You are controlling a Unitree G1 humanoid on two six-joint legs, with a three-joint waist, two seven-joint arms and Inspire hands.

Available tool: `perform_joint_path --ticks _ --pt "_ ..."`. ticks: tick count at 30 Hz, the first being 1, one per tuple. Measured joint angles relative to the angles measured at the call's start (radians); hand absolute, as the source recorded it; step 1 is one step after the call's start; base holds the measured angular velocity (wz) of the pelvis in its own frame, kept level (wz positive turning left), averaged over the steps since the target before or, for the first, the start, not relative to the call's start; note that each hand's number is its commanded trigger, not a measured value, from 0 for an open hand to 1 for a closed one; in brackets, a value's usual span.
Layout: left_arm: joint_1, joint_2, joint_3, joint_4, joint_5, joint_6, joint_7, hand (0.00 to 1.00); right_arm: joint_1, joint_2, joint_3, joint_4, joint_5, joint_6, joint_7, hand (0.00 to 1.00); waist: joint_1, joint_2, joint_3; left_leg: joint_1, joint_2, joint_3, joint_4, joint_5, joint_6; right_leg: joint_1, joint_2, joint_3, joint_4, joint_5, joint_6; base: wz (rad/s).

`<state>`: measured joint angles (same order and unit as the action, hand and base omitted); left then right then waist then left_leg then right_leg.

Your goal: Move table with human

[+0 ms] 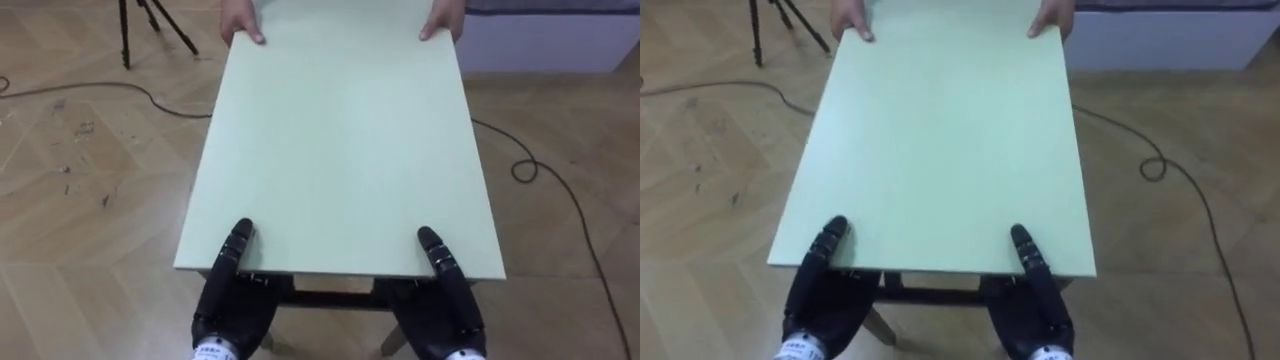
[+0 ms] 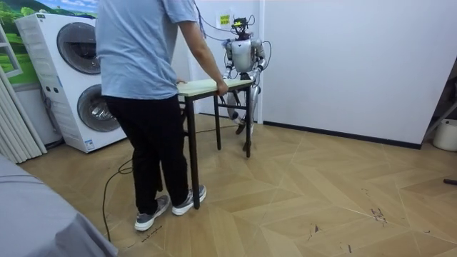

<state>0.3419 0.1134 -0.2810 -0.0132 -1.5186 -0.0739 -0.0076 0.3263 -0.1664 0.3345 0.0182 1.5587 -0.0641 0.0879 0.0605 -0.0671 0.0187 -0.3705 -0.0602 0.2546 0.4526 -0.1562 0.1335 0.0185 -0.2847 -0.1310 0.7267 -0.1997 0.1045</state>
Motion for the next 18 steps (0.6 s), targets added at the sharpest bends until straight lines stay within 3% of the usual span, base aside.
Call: perform_joint_path --ticks 1,2,4,6,9,11,13,14,15,16,17,18 --pt "-0.019 -0.007 0.005 0.000 0.000 -0.002 0.001 1.00 -0.024 -0.001 -0.001 0.001 0.000 -0.001 -0.003 1.00 0.003 -0.008 0.0024 -0.049 0.007 0.008 0.028 0.021 -0.004 0.020 0.017 -0.001 -0.093 -0.094 0.014 -0.11" --pt "-0.027 -0.009 0.006 -0.002 0.000 -0.003 0.003 1.00 -0.033 -0.001 -0.003 0.001 0.001 -0.004 -0.003 1.00 0.005 -0.008 0.0025 -0.072 0.014 0.008 0.034 0.034 -0.006 0.021 0.031 0.004 -0.129 -0.123 0.018 0.00" --pt "-0.051 -0.001 0.007 -0.008 0.000 -0.007 0.006 1.00 -0.052 0.004 -0.008 0.001 0.002 -0.007 -0.003 1.00 0.028 -0.012 0.0036 -0.129 0.055 0.007 0.021 0.094 -0.025 0.012 0.082 0.017 -0.235 -0.189 0.004 -0.13" --pt "-0.068 0.015 0.012 -0.009 0.000 -0.008 0.005 1.00 -0.064 0.016 -0.008 0.002 0.000 -0.003 -0.003 1.00 0.037 -0.021 0.0032 -0.159 0.080 0.004 -0.010 0.147 -0.038 -0.001 0.112 0.015 -0.290 -0.222 -0.009 -0.11" --pt "-0.075 0.015 0.011 -0.008 0.002 -0.016 0.004 1.00 -0.088 0.024 -0.008 0.022 0.000 0.000 -0.003 1.00 0.045 -0.021 0.0032 -0.169 0.110 -0.010 -0.090 0.239 -0.062 -0.024 0.163 -0.023 -0.334 -0.237 -0.023 -0.07" --pt "-0.076 0.016 0.014 -0.008 0.008 -0.017 0.004 1.00 -0.088 0.023 -0.010 0.027 0.003 0.001 0.000 1.00 0.048 -0.020 0.0029 -0.163 0.127 -0.025 -0.155 0.301 -0.076 -0.042 0.193 -0.046 -0.336 -0.240 -0.043 0.05" --pt "-0.077 0.024 -0.001 -0.002 0.008 -0.018 0.002 1.00 -0.076 0.023 -0.010 0.032 0.010 0.000 0.010 1.00 0.047 -0.010 0.0015 -0.141 0.147 -0.059 -0.240 0.378 -0.093 -0.054 0.239 -0.067 -0.333 -0.229 -0.080 0.16" --pt "-0.077 0.025 -0.003 0.000 0.008 -0.018 0.003 1.00 -0.075 0.024 -0.010 0.036 0.011 0.000 0.011 1.00 0.048 -0.006 0.0012 -0.136 0.154 -0.067 -0.255 0.392 -0.097 -0.055 0.251 -0.068 -0.332 -0.226 -0.086 0.00" --pt "-0.076 0.026 -0.005 0.001 0.008 -0.018 0.003 1.00 -0.074 0.026 -0.010 0.038 0.010 -0.002 0.011 1.00 0.060 0.006 0.0020 -0.119 0.171 -0.077 -0.294 0.429 -0.110 -0.061 0.275 -0.070 -0.330 -0.219 -0.106 -0.22" --pt "-0.077 0.025 -0.009 0.002 0.008 -0.018 0.005 1.00 -0.073 0.023 -0.010 0.038 0.011 -0.008 0.011 1.00 0.081 0.026 0.0021 -0.100 0.190 -0.103 -0.353 0.478 -0.141 -0.073 0.302 -0.074 -0.339 -0.203 -0.126 -0.28" --pt "-0.076 0.024 -0.010 0.002 0.008 -0.018 0.005 1.00 -0.072 0.023 -0.011 0.038 0.010 -0.009 0.012 1.00 0.085 0.037 0.0018 -0.095 0.197 -0.121 -0.375 0.506 -0.170 -0.079 0.311 -0.082 -0.345 -0.192 -0.136 -0.20" --pt "-0.073 0.024 -0.016 0.004 0.008 -0.022 0.005 1.00 -0.069 0.022 -0.011 0.043 0.007 -0.012 0.016 1.00 0.083 0.043 0.0053 -0.101 0.198 -0.116 -0.347 0.505 -0.191 -0.091 0.304 -0.107 -0.341 -0.184 -0.148 -0.21"
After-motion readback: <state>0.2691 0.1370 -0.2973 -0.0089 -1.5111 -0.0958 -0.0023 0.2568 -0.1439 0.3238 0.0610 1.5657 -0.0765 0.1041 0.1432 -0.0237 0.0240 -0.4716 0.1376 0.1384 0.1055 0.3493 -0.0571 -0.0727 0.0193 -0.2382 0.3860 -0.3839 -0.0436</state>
